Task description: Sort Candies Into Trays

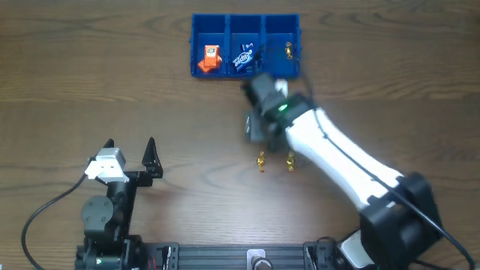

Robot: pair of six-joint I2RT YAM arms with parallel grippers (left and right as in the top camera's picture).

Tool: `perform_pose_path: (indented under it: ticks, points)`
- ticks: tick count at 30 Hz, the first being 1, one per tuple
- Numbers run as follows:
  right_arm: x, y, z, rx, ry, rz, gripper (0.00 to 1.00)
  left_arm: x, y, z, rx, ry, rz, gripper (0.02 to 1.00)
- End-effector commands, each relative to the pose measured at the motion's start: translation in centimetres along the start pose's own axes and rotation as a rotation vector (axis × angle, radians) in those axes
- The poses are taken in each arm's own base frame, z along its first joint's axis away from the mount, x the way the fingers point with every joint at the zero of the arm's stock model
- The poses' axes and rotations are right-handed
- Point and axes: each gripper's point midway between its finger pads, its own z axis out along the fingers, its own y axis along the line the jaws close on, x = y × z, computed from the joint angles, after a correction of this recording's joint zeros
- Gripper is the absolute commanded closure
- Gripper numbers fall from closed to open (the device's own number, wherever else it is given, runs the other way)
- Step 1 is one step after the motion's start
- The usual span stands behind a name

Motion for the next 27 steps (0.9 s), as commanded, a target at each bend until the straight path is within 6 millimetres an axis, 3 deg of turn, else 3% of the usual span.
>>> perform_pose_path:
  ticks: [1, 7, 16, 23, 27]
  points:
    - [3.3, 1.1, 3.0, 0.008, 0.099, 0.041, 0.229, 1.6, 0.2, 0.1, -0.001, 0.049, 0.012, 0.023]
    - [5.0, 1.0, 6.2, 0.063, 0.178, 0.043, 0.316, 1.6, 0.2, 0.1, -0.001, 0.050, 0.012, 0.023]
    - [5.6, 0.6, 7.3, 0.087, 0.205, 0.042, 0.459, 1.6, 0.2, 0.1, -0.001, 0.050, 0.012, 0.020]
    - [6.1, 0.3, 7.6, 0.104, 0.223, 0.054, 0.691, 1.6, 0.2, 0.1, -0.001, 0.050, 0.012, 0.020]
    - [6.2, 0.2, 7.5, 0.109, 0.228, 0.058, 0.750, 1.6, 0.2, 0.1, -0.001, 0.050, 0.012, 0.020]
